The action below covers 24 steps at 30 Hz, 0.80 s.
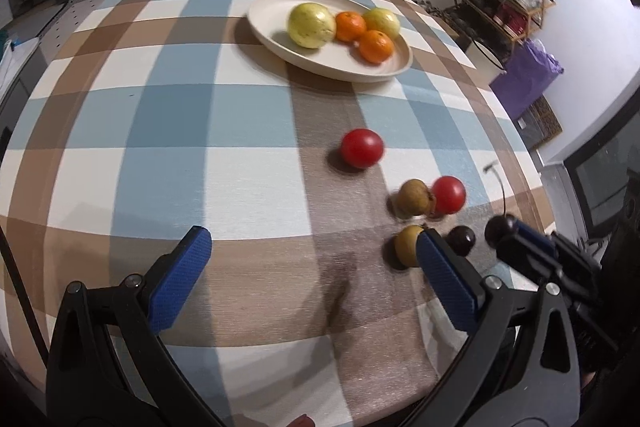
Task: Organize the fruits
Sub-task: 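Lower the right gripper around a dark cherry and close it, then close the left gripper on a small brown pear while the right gripper holds the cherry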
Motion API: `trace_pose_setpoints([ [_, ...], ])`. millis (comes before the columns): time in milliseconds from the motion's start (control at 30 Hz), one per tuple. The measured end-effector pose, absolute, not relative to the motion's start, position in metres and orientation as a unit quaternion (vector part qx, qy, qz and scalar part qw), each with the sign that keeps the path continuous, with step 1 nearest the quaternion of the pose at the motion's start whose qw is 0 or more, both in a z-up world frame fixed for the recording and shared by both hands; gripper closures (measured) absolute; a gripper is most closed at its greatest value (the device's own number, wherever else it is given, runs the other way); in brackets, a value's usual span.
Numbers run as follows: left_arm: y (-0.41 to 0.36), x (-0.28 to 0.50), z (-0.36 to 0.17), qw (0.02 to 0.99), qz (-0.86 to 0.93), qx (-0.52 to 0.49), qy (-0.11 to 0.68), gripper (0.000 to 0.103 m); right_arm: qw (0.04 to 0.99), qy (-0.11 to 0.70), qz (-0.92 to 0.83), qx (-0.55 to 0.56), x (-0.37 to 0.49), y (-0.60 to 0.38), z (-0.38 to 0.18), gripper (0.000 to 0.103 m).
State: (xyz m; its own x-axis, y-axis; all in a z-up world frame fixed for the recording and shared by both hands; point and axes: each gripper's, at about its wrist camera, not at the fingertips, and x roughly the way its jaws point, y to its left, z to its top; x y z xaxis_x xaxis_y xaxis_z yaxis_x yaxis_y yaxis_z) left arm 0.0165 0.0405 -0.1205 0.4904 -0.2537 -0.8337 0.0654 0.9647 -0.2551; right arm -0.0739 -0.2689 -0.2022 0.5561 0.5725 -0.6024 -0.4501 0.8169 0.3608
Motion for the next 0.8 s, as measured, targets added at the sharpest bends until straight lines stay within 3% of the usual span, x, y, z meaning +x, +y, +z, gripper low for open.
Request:
trace_pose_setpoints([
  [800, -0.021, 0.026, -0.137, 0.849, -0.114, -0.015, 0.516, 0.002, 0.887, 0.354, 0.269, 0.126, -0.073, -0.313, -0.203, 0.078],
])
